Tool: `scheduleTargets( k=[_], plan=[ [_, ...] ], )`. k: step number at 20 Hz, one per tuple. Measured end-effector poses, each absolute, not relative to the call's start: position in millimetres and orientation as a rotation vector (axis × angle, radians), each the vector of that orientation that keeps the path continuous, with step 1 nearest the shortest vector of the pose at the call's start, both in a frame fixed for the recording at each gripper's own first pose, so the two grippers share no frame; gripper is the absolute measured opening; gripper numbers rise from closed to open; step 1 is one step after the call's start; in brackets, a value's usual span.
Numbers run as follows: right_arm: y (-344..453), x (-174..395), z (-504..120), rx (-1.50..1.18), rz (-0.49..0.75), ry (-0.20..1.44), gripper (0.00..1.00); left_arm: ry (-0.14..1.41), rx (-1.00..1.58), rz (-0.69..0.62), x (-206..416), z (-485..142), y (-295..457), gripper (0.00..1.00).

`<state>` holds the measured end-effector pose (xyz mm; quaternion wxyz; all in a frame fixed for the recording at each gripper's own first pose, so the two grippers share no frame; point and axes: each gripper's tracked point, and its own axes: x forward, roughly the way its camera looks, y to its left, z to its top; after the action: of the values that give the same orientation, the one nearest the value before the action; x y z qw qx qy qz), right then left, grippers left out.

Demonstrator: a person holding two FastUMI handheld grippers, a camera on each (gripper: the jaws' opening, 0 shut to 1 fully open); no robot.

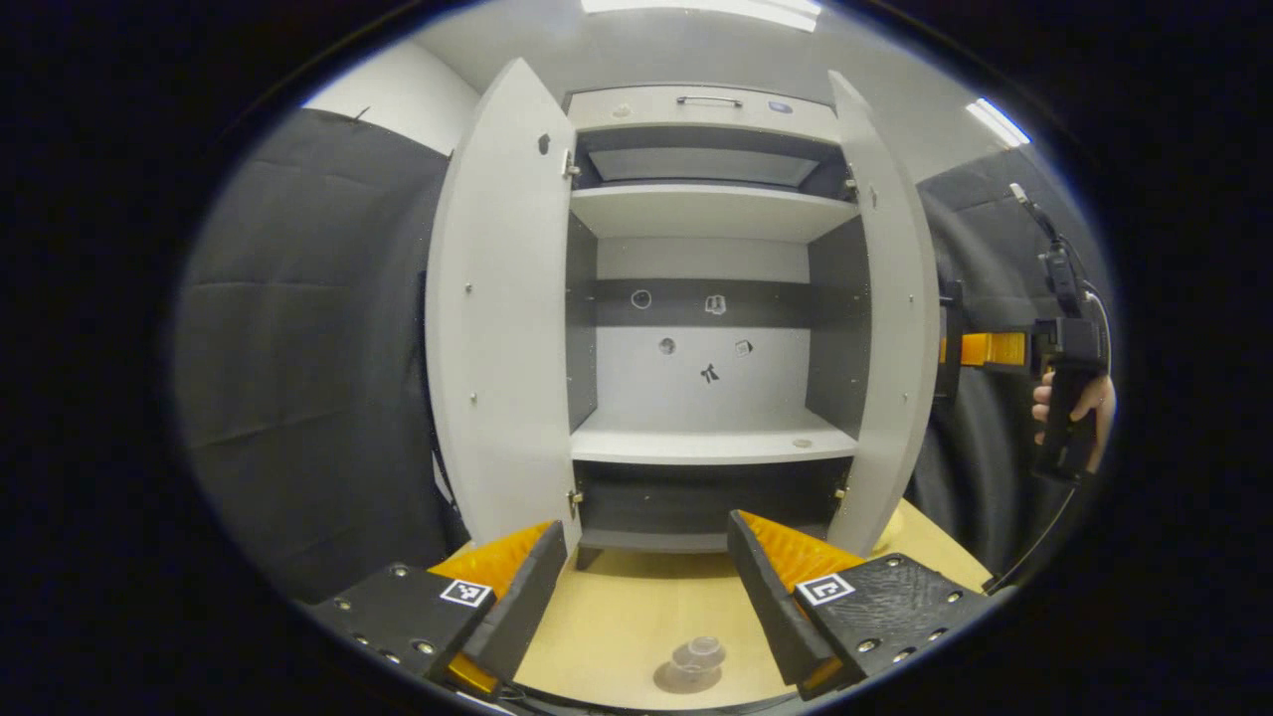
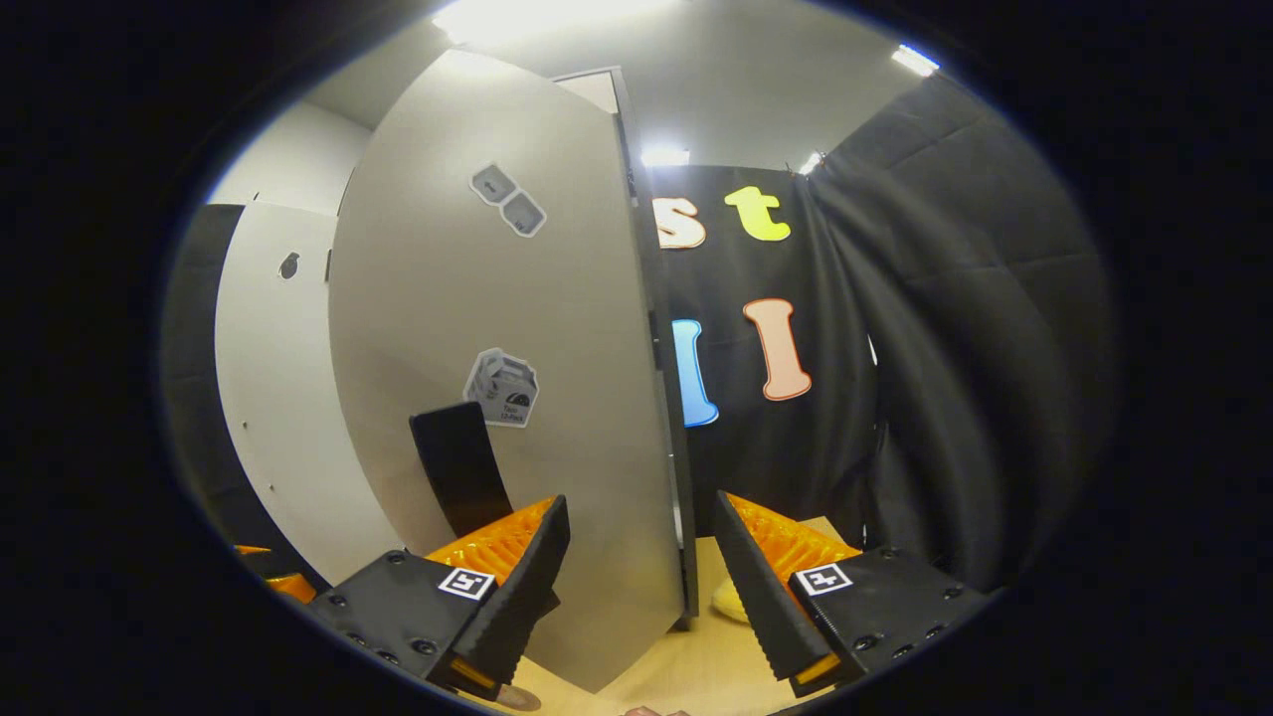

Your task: Grasp the bottle in the cabinet with the left hand and place it on the coaster, then close the right door with the right hand and the left door with the left hand.

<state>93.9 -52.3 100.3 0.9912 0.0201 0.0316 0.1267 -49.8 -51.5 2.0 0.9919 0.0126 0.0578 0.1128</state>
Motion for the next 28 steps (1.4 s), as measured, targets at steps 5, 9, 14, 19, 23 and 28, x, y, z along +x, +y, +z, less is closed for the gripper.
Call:
scheduleTargets(
  k=[5, 9, 14, 19, 23, 28],
  plan=[
    [0.6, 99.5, 88.7, 0.057, 0.285, 0.092, 0.92, 0.087, 0.026, 0.253, -61.1, 7.9, -8.5, 0.95],
    [6.3, 99.8, 92.9, 0.083, 0.244, 0.056, 0.98, 0.084, -0.002, 0.277, -71.9, -4.5, 25.6, 0.95],
    [-14.3, 90.7, 73.2, 0.039, 0.172, 0.077, 0.98, 0.086, -0.08, 0.343, -82.6, -8.7, 83.4, 0.94],
    [-18.7, 81.2, 57.3, 0.043, 0.132, 0.102, 0.98, 0.077, -0.08, 0.365, -81.9, -3.0, 145.7, 0.95],
    [-24.4, 74.1, 40.1, 0.03, 0.106, 0.126, 0.98, 0.018, -0.045, 0.336, -76.6, 27.4, 180.8, 0.95],
    [-32.9, 65.0, -3.3, 0.066, 0.068, 0.211, 0.98, -0.027, 0.022, 0.302, -52.6, 57.4, 213.3, 0.95]
  ],
)
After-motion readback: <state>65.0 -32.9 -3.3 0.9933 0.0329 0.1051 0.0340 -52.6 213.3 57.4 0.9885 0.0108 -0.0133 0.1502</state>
